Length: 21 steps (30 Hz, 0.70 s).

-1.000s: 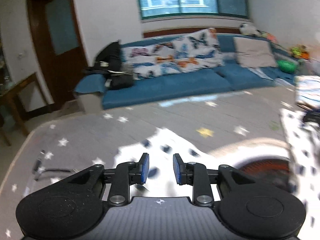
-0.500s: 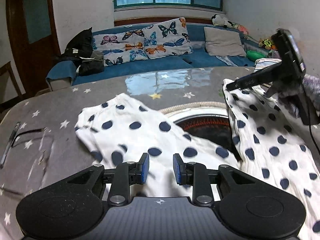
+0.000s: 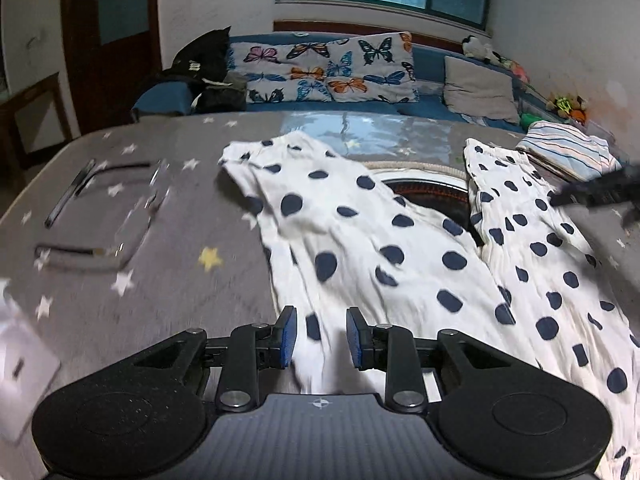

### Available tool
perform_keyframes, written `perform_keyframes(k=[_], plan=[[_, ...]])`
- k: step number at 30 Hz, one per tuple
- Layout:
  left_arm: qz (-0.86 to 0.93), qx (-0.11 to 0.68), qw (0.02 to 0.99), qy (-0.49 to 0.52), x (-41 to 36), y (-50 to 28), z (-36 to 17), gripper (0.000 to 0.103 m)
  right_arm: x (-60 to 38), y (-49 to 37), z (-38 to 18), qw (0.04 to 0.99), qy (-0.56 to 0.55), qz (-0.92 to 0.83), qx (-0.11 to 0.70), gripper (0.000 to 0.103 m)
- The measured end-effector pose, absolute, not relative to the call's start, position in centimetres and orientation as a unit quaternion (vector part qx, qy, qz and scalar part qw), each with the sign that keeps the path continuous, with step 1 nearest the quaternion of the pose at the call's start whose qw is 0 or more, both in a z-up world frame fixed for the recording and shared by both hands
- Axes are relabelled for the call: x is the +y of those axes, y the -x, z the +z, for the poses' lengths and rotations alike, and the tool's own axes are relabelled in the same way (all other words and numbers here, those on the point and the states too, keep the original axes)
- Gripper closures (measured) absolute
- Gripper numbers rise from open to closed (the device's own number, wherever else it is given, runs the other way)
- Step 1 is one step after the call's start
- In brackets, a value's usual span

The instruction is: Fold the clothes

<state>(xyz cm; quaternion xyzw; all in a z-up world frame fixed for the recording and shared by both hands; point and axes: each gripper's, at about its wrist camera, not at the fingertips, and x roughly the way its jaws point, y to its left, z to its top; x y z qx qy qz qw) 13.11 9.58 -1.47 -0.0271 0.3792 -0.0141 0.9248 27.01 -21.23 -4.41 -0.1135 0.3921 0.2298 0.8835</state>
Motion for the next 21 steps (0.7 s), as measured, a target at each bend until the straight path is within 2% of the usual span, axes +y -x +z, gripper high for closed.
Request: perform_keyframes(k=[9, 10, 12, 13, 21], plan=[[0.019, 0.374, 0.927, 0.024, 9.0, -13.2, -2.5, 0.075, -21.7, -21.8, -6.0, 0.88, 0.1, 0.241, 0.397, 0.062], [0.022, 0.373, 0.927, 0.024, 9.1, -13.1, -2.6, 0.076, -21.7, -21.5, -6.0, 0.88, 0.103, 0.24, 0.396, 0.062], [0.023, 0.372, 0.928, 0.027, 9.1, -13.0, -2.6, 0.095, -21.7, -21.2, -6.0, 0.881, 0.11, 0.238, 0.393, 0.062], [0.02, 0.373, 0.927, 0.034, 9.3, -12.9, -2.6, 0.097, -21.7, -21.1, -6.0, 0.882, 0.114, 0.236, 0.392, 0.062], [0.05, 0.373, 0.924, 0.065, 10.7, -10.7, -2.2, 0.1, -21.9, -20.0, -6.2, 0.886, 0.121, 0.224, 0.387, 0.061]])
